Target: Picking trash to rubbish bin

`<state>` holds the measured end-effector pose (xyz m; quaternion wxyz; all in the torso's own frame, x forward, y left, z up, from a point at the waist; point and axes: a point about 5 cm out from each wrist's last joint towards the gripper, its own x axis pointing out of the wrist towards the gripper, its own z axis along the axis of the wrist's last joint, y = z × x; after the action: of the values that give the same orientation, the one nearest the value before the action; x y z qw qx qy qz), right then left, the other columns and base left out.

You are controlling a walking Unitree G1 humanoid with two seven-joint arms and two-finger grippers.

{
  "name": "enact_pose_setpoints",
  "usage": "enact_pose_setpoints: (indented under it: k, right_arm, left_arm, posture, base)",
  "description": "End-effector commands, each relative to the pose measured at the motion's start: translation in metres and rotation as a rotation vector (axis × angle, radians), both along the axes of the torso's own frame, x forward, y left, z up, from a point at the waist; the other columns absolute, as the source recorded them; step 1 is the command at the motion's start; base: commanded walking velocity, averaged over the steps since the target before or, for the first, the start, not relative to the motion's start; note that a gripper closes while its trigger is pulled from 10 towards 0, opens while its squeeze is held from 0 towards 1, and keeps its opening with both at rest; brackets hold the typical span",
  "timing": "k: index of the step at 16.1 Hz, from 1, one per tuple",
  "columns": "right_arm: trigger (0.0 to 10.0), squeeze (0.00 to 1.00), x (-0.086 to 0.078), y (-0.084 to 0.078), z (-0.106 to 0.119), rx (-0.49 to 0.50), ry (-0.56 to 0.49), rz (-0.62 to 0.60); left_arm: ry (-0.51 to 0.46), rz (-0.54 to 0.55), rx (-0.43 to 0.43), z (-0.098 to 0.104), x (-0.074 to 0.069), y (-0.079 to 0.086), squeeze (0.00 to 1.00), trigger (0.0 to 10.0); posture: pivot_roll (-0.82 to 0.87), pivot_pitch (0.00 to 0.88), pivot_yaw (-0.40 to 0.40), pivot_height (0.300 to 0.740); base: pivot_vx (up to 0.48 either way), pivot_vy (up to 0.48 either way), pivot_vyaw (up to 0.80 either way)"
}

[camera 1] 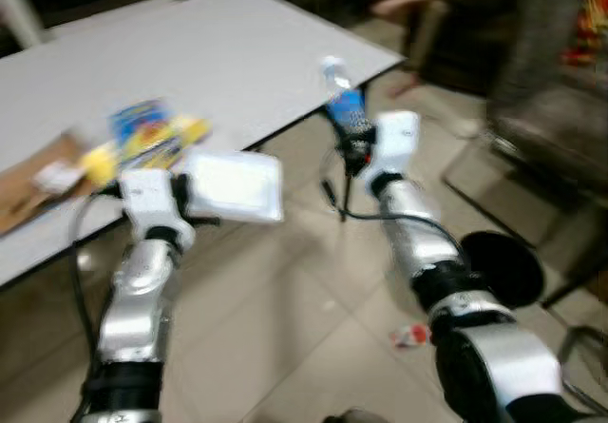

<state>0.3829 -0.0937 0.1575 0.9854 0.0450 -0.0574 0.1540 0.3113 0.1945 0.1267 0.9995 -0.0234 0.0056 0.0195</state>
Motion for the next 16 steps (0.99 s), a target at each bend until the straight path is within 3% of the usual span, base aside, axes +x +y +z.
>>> enact_pose_setpoints:
  k: [1, 5, 9, 11, 13, 14, 16]
  right_arm:
    - [10.0, 0.00, -0.002, 0.013, -0.002, 0.000, 0.012, 0.034]
    - [10.0, 0.00, -0.005, 0.009, -0.012, -0.008, 0.042, 0.032]
    - [10.0, 0.00, -0.012, 0.002, -0.042, -0.035, 0.181, 0.027]
    - [10.0, 0.00, -0.022, -0.001, -0.071, -0.030, 0.338, 0.000]
    - [10.0, 0.00, -0.031, -0.003, -0.089, -0.023, 0.413, -0.023]
    - [10.0, 0.00, -0.039, -0.007, -0.104, -0.020, 0.491, -0.048]
    - [10.0, 0.00, -0.044, -0.012, -0.114, -0.015, 0.550, -0.071]
  left_arm:
    - [0.012, 0.027, 0.013, -0.005, -0.003, 0.010, 0.00, 10.0]
    - [0.032, 0.027, 0.013, -0.012, -0.006, 0.007, 0.00, 10.0]
    - [0.097, 0.050, -0.010, -0.028, -0.008, 0.004, 0.00, 10.0]
    - [0.167, 0.046, -0.013, -0.046, -0.012, 0.003, 0.00, 10.0]
    - [0.239, 0.032, 0.001, -0.067, -0.020, 0.005, 0.00, 10.0]
    - [0.327, 0.038, -0.002, -0.089, -0.028, 0.009, 0.00, 10.0]
    - [0.401, 0.046, 0.014, -0.106, -0.035, 0.014, 0.00, 10.0]
  posture:
    - [0.03, 0.081, 0.019, 0.740]
    - [0.02, 0.081, 0.015, 0.740]
    - [0.02, 0.080, 0.011, 0.740]
    - [0.02, 0.080, 0.011, 0.740]
    - [0.03, 0.082, 0.010, 0.740]
    - [0.02, 0.083, 0.009, 0.740]
    - [0.03, 0.082, 0.006, 0.740]
  base:
    - [0.390, 0.000, -0.80]
    - [0.385, 0.000, -0.80]
    - [0.000, 0.000, 0.00]
    - [0.000, 0.000, 0.00]
    - [0.000, 0.000, 0.00]
    - [0.000, 0.000, 0.00]
    - [0.000, 0.000, 0.00]
